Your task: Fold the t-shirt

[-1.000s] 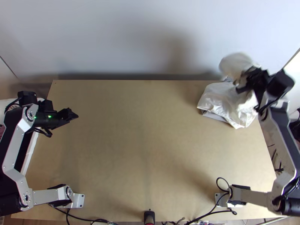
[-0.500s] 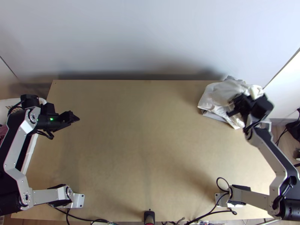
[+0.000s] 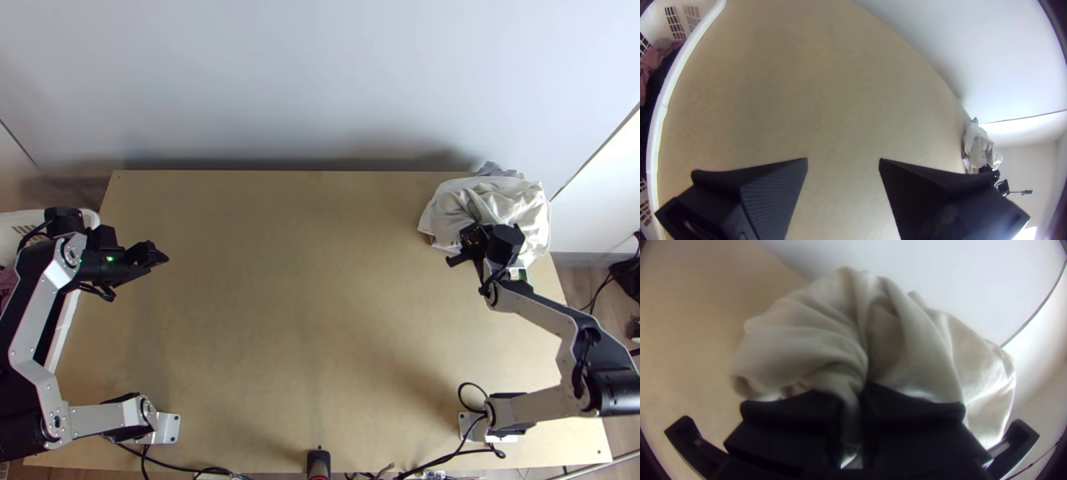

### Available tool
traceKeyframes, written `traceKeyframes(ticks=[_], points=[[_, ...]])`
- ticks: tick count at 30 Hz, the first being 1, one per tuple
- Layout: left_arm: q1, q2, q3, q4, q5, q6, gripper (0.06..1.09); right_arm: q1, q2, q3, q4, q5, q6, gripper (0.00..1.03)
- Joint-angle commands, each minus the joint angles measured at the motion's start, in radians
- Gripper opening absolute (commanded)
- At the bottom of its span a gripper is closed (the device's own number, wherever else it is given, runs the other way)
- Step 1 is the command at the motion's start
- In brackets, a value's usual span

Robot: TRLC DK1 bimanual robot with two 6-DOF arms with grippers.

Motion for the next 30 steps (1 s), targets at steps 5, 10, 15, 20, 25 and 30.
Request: traceKeyframes(ticks=[5,10,15,20,25,30], points=[[0.055,-0.085,-0.083,-0.02,0.0,0.047,0.85,-0.023,-0.061,-0.006,0.007,0.013,0.051,0.1],[0.067,-0.129,-0.117,-0.036,0.0,0.062,0.85,-0.022,-0.291,-0.027,-0.183,0.011,0.097,0.72],[0.055,-0.166,-0.109,-0.067,0.001,0.059,0.85,0.027,-0.564,-0.05,-0.34,0.013,0.124,0.99],[0.052,-0.181,-0.109,-0.086,0.003,0.053,0.85,0.07,-0.743,-0.046,-0.503,0.013,0.129,0.99],[0.055,-0.198,-0.137,-0.072,0.0,0.064,0.85,0.133,-0.883,-0.06,-0.615,0.019,0.187,0.99],[0.075,-0.26,-0.178,-0.017,0.0,0.059,0.85,0.154,-0.923,-0.026,-0.665,0.102,0.31,0.99]])
